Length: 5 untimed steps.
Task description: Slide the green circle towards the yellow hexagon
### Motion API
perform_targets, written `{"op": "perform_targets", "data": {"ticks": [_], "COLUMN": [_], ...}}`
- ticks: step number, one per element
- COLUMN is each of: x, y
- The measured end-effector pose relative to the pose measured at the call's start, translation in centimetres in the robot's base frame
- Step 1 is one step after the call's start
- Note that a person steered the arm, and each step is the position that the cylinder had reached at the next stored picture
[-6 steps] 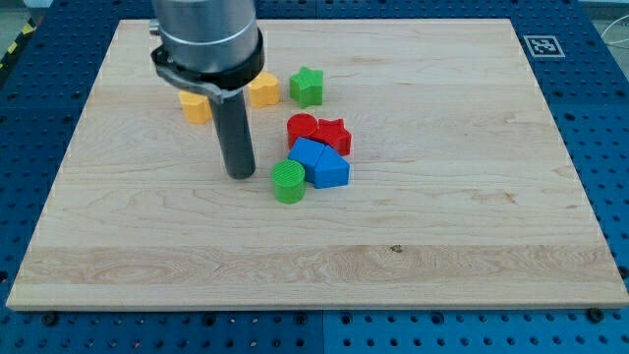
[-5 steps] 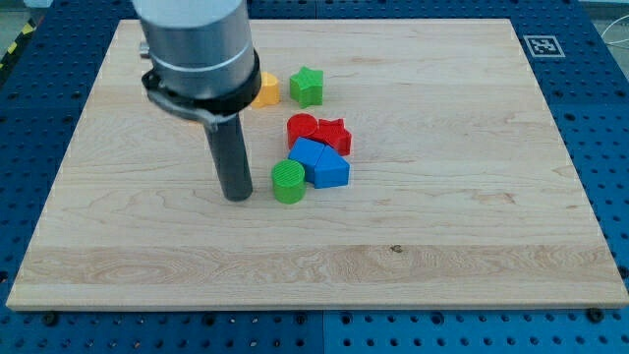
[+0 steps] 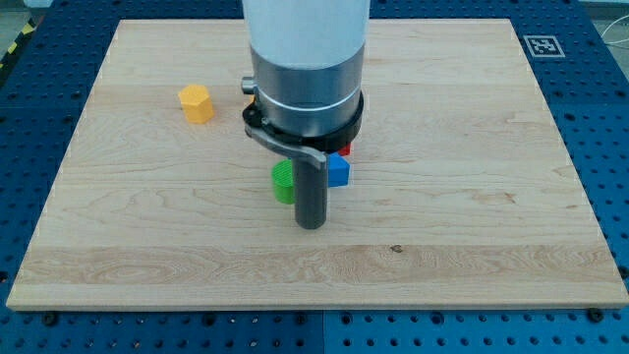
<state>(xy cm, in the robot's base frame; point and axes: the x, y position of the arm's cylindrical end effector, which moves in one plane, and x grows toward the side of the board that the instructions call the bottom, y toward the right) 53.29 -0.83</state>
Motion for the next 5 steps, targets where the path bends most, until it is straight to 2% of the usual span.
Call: {"op": "perform_targets", "data": {"ticks": [5], "x": [-9.7], "y": [-8.1]}}
